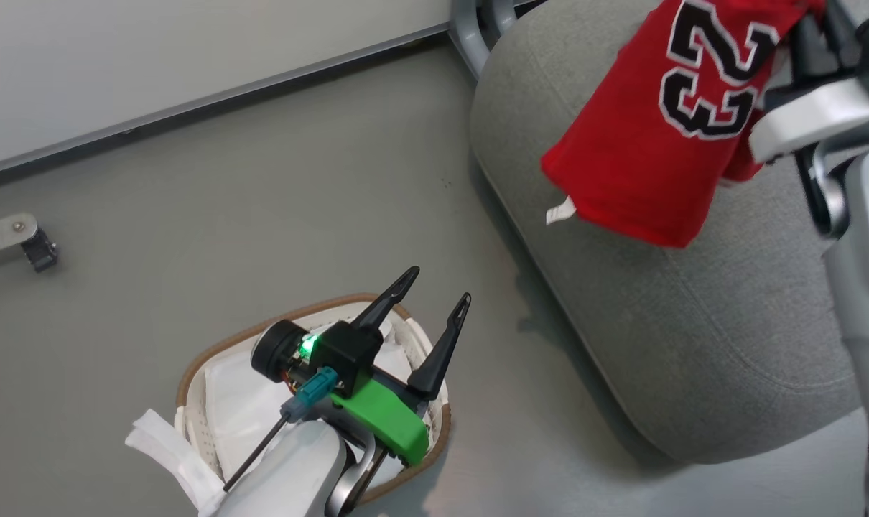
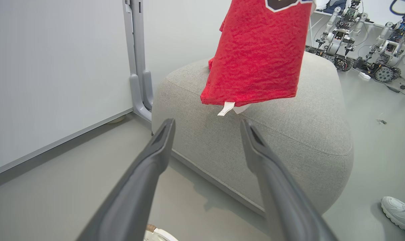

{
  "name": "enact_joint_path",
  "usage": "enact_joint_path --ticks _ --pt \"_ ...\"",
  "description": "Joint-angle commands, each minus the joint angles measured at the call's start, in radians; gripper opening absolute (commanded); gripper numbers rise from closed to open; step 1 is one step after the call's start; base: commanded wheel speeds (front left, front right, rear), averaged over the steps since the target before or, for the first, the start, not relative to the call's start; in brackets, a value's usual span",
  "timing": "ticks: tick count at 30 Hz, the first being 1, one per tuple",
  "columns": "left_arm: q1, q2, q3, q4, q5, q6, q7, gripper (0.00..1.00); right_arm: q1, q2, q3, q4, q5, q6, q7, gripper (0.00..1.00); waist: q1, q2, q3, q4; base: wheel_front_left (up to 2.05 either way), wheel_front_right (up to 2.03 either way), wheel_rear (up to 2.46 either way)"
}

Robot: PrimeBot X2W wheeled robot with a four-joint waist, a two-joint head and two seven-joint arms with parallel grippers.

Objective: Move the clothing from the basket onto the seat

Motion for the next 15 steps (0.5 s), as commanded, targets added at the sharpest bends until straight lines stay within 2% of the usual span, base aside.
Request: enact_joint_path --ticks 1,4,9,11,15 --pt "-0.02 0.012 0.002 -0.006 0.014 -0.001 -0.001 1.0 -0.058 -0.034 -0.004 0.017 0.005 -0.001 0.017 0.0 0.0 -0.0001 0.064 0.07 0.0 0.0 0.0" --pt "-0.034 0.016 -0.003 -0.021 0.022 0.003 0.0 1.0 -0.171 -0.11 -0.015 0.056 0.003 -0.001 0.05 0.0 0.0 -0.0001 0.098 0.109 0.0 0.0 0.0" --pt "-0.063 0.016 -0.026 -0.044 0.047 0.003 0.009 1.0 -0.348 -0.268 -0.093 0.147 0.0 -0.001 0.107 0.0 0.0 -0.0001 0.163 0.186 0.0 0.0 0.0" --pt "-0.075 0.015 -0.031 -0.052 0.053 0.003 0.012 1.0 -0.395 -0.329 -0.129 0.183 -0.011 -0.001 0.127 0.0 0.0 -0.0001 0.191 0.212 0.0 0.0 0.0" --pt "-0.091 0.027 -0.039 -0.065 0.072 0.011 0.015 1.0 -0.416 -0.4 -0.2 0.273 -0.065 -0.001 0.144 0.0 0.0 -0.0001 0.259 0.236 0.0 0.0 0.0"
